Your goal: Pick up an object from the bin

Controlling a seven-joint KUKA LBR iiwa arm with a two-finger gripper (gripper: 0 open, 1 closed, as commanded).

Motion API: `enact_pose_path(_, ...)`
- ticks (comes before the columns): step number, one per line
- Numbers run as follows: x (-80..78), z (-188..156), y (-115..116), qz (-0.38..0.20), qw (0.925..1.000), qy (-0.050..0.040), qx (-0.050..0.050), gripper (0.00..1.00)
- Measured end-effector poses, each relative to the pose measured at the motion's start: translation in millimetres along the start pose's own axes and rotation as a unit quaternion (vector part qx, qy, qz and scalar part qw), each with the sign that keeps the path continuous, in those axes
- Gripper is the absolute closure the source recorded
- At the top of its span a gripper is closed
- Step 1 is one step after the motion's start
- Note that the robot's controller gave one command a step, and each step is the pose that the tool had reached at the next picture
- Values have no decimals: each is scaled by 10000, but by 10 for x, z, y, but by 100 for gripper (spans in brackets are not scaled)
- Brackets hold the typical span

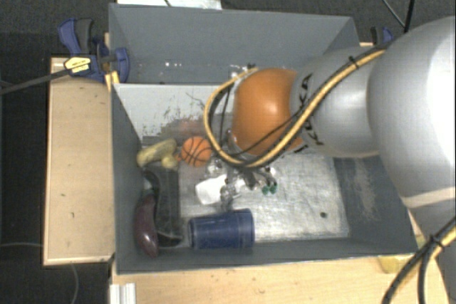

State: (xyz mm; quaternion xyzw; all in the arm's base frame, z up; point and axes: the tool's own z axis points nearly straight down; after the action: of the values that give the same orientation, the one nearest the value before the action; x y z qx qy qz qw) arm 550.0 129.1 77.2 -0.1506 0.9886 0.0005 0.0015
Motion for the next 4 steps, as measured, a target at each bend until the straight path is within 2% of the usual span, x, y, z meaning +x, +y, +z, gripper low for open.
enact_pose_path(1, 9, -136, 1, 8, 10000, 23, -2, 100)
enact_pose_path(3, -14, -387, -1, 20, 10000, -23, 3, 100)
enact_pose_path(4, -1, -448, 1, 24, 10000, 10, 1, 100)
